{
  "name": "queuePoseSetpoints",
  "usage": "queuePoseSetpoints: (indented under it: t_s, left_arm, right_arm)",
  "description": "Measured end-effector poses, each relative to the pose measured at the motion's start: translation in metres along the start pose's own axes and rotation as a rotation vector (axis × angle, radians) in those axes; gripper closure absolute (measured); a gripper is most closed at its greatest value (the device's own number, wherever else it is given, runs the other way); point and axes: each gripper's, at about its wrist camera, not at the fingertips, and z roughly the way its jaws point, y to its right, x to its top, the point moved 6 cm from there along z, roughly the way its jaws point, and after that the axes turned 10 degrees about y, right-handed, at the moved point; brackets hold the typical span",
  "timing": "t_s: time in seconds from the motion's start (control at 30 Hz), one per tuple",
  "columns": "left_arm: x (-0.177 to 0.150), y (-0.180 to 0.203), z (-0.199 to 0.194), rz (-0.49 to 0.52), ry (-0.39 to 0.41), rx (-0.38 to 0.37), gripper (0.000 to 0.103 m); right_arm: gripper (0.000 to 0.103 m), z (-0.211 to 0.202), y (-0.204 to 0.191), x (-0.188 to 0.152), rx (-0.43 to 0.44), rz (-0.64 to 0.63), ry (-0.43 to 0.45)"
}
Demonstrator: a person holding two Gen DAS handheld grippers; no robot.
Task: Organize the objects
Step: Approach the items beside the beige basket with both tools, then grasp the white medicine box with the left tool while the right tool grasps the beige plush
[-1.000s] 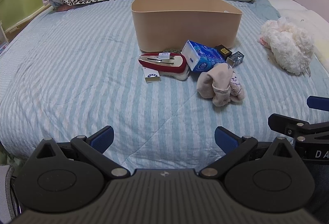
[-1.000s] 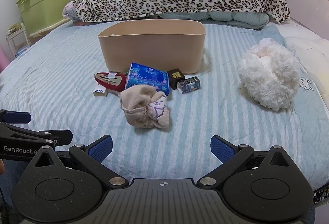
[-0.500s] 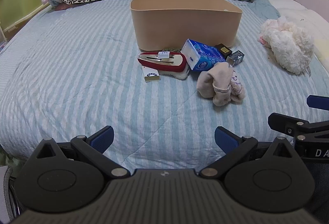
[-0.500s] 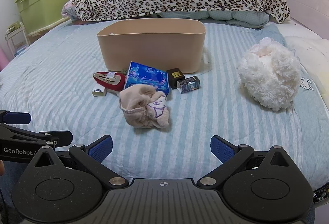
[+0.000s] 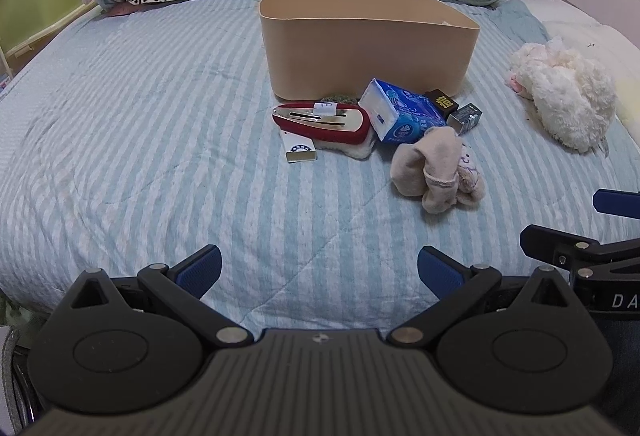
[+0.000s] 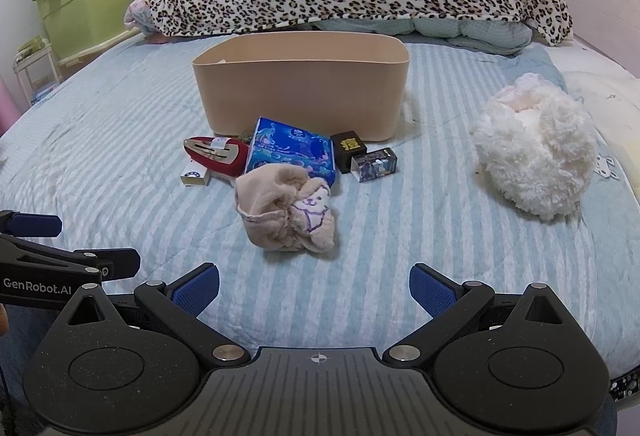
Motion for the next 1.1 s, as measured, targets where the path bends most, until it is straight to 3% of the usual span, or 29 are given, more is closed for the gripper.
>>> queuePoseSetpoints:
  t_s: [0.27, 0.5, 0.83, 1.1]
  left_arm:
    - [0.007, -0.013, 0.015, 0.000, 0.013, -0.001, 0.000]
    - [0.022, -0.028, 0.040, 0.071, 0.043, 0.038, 0.000]
    - [0.037, -0.046, 0.092, 0.072, 0.037, 0.006, 0.000]
    - [0.043, -0.048, 0.132, 0.028, -0.003, -0.036, 0.000]
  right_arm:
    - [0.000, 0.015, -0.003, 0.007, 0.021, -0.016, -0.004]
    - [0.000, 0.037, -0.006, 0.013, 0.045, -0.017, -0.008]
    - [0.003, 0.084, -0.006, 0.018, 0.071, 0.005, -0.044]
    - [0.010, 0.118, -0.013, 0.015, 0.091, -0.006, -0.094]
